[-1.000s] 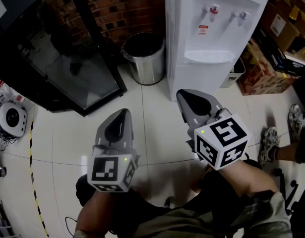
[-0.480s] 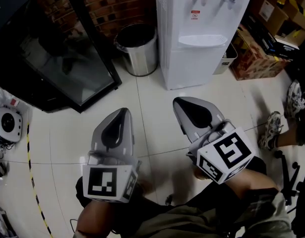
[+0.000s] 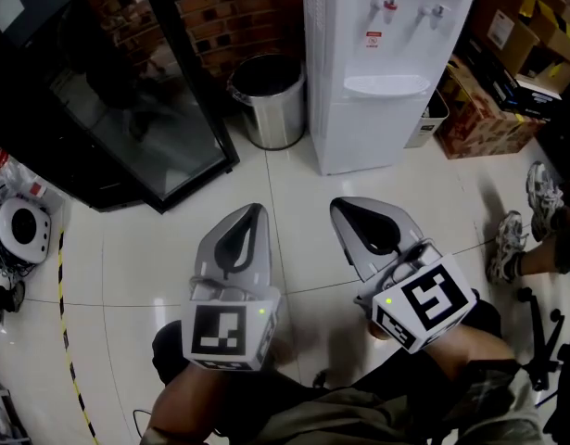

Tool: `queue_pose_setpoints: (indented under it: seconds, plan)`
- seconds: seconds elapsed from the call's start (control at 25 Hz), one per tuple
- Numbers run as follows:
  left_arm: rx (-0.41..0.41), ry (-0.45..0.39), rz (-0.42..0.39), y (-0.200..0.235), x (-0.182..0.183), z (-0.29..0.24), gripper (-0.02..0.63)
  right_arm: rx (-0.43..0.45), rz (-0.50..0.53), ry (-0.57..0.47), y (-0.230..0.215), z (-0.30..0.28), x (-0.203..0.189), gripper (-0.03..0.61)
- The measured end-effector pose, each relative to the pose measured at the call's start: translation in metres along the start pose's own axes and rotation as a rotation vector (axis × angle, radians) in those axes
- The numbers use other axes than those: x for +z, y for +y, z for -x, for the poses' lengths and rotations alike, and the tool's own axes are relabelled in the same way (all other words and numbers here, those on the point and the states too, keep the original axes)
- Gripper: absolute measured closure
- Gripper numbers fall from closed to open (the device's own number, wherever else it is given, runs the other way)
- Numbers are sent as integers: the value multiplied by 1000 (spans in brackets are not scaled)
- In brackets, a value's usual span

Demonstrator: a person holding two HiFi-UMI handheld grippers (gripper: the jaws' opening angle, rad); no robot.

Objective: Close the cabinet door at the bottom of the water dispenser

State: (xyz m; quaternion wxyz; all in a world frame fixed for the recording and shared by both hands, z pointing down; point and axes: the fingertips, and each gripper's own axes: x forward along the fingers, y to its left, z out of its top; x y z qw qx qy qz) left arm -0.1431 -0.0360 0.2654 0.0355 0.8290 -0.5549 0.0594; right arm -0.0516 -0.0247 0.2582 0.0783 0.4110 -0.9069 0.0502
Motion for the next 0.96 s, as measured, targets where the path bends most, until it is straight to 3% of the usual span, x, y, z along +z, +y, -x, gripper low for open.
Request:
queue_pose_setpoints:
  seconds: [0.96]
  plan:
    - [26,-11,-1,3,4,-13,614,-11,-11,34,-21,-17,-7,578]
